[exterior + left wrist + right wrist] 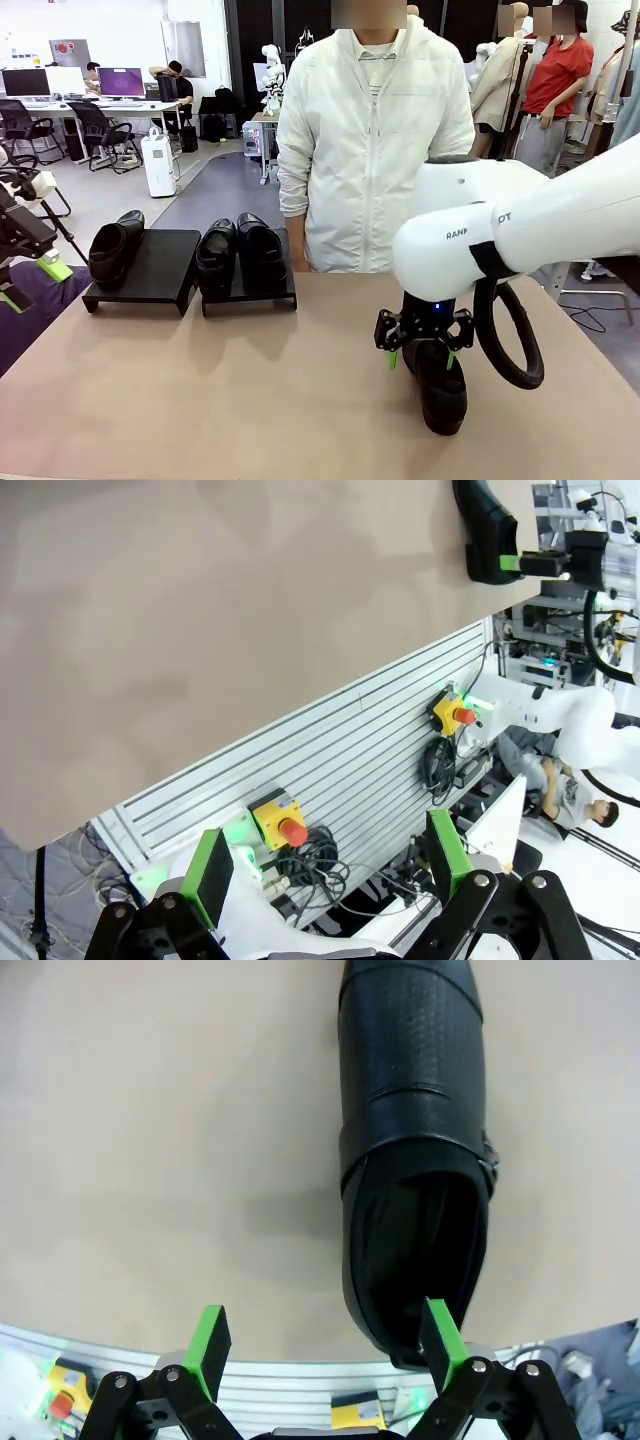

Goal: Organize the shoes by placing them on the stand.
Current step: Pick up one Shoe and place it in the middle of the table.

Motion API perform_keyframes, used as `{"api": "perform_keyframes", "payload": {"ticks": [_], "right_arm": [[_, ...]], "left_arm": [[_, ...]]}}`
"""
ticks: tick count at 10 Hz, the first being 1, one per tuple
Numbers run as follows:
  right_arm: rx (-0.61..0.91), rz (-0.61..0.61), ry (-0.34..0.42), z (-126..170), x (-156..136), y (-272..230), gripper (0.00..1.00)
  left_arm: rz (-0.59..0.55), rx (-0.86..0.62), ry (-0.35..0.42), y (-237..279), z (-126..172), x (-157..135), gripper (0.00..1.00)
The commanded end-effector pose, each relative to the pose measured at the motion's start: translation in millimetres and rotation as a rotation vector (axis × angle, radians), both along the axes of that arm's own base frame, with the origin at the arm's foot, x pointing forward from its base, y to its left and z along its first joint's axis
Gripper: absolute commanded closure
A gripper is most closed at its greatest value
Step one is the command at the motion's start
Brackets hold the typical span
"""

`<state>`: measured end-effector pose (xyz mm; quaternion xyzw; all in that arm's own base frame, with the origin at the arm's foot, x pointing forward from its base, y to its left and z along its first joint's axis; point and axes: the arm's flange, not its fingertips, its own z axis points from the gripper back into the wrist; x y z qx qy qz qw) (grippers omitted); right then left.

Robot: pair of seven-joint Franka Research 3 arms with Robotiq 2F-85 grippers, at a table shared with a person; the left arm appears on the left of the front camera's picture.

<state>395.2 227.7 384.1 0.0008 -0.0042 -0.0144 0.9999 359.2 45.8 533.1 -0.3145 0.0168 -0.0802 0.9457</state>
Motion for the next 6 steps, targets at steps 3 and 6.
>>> {"api": "perform_keyframes", "payload": {"ticks": [3,6], "right_arm": [[0.019,-0.081,-0.082,-26.6,9.8,1.9,0.00],[-0.001,-0.090,-0.101,-31.5,13.4,2.0,0.60]], "left_arm": [[-0.011,-0.022,-0.010,1.4,1.7,-1.1,0.00],[-0.011,-0.022,-0.010,1.4,1.7,-1.1,0.00]]}}
